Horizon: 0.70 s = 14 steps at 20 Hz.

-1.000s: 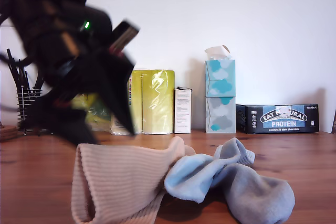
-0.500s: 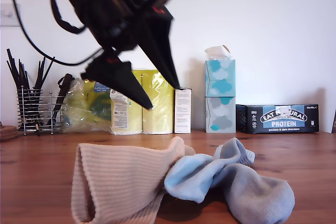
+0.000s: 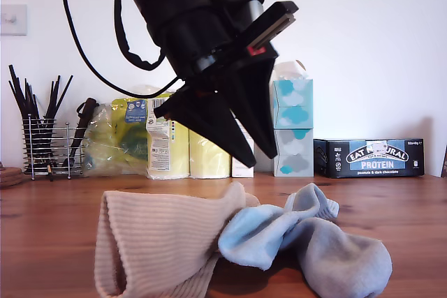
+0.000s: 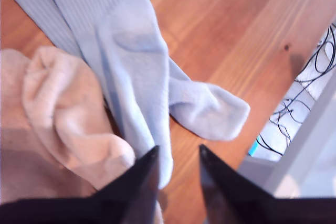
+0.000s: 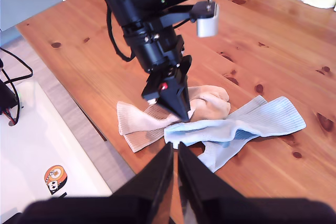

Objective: Pair up the socks based on colour and pattern, by placing each sock on top of its pair

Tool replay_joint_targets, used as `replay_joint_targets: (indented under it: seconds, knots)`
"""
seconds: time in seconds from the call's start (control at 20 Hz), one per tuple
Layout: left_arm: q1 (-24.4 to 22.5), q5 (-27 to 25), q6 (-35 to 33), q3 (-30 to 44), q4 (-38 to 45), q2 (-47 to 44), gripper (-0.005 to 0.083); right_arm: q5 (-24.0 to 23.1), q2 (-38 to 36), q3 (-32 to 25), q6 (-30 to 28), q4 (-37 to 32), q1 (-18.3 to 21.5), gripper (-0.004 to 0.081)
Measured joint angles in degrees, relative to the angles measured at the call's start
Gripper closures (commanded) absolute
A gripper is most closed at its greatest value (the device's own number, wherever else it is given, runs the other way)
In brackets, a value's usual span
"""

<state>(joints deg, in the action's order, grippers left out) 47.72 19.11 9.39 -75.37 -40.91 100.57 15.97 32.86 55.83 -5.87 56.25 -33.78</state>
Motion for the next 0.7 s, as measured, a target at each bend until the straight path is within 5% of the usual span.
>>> replay_joint_targets:
  seconds: [0.4, 0.7]
  knots:
    - [-0.46, 6.34, 2.19, 0.0, 0.2, 4.2, 0.0793, 0.0, 0.0, 0.0, 0.22, 0.48, 0.0, 0.0782]
    - [-2.36, 0.44, 0.98, 0.02, -0.66, 5.99, 0.0793, 0.0, 0.0, 0.0, 1.18, 0.5, 0.0, 0.0782]
